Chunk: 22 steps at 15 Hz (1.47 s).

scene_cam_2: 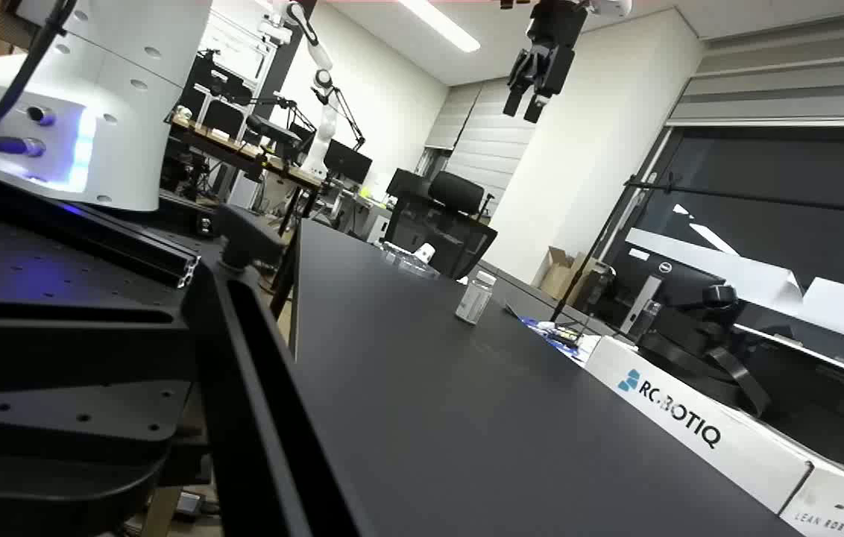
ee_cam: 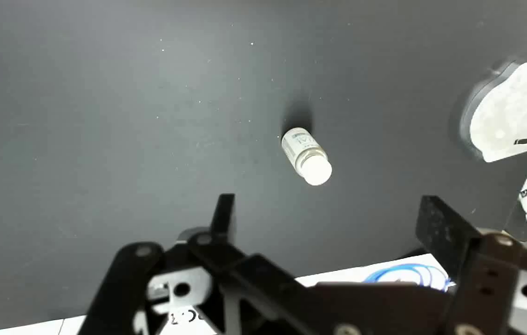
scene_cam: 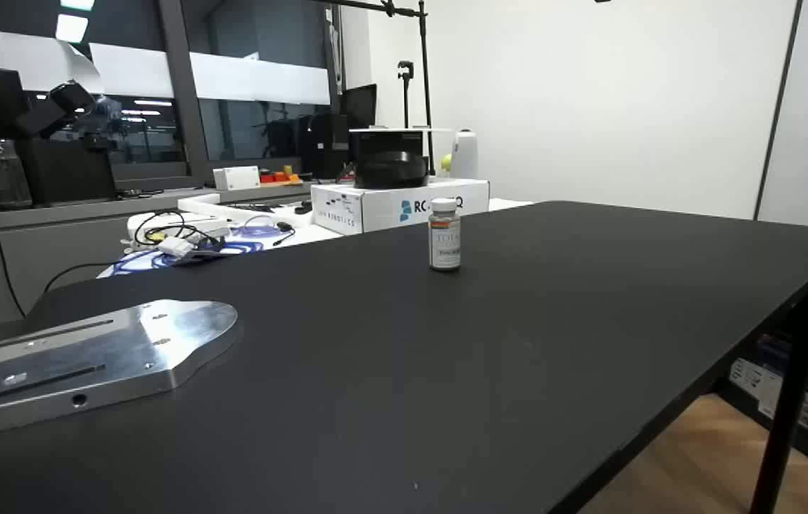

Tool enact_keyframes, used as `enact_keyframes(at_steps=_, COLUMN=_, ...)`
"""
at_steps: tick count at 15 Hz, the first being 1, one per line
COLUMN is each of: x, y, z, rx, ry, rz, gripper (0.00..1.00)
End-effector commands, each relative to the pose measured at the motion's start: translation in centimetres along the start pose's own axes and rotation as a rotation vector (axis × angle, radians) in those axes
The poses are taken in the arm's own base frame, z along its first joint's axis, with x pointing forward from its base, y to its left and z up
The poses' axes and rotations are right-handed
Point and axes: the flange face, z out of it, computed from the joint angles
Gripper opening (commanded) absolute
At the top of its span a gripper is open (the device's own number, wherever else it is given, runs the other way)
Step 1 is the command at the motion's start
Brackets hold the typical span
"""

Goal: Move the bottle forward

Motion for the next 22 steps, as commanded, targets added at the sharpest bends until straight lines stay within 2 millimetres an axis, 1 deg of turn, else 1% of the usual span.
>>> enact_keyframes(at_steps=1, x=0.0, y=0.0, z=-0.1, rx=0.0, ry=0.0, rz=0.0, gripper=1.0)
enact_keyframes(at_steps=8, x=0.1, y=0.0, z=-0.1, rx=0.0, ry=0.002, rz=0.0, gripper=1.0)
enact_keyframes(at_steps=11, x=3.0, y=1.0, z=1.7, rx=-0.027, ry=0.047, rz=0.038, gripper=1.0)
enact_keyframes(at_steps=15, x=8.0, y=3.5, z=6.2, rx=-0.107, ry=0.047, rz=0.112, gripper=1.0)
enact_keyframes(at_steps=17, x=10.5, y=4.0, z=9.1, rx=-0.155, ry=0.038, rz=0.166, gripper=1.0)
enact_keyframes(at_steps=19, x=12.7, y=3.0, z=11.9, rx=-0.201, ry=0.035, rz=0.206, gripper=1.0)
enact_keyframes(at_steps=20, x=13.7, y=2.1, z=13.4, rx=-0.222, ry=0.029, rz=0.219, gripper=1.0)
enact_keyframes(at_steps=22, x=15.0, y=-0.3, z=16.4, rx=-0.251, ry=0.017, rz=0.232, gripper=1.0)
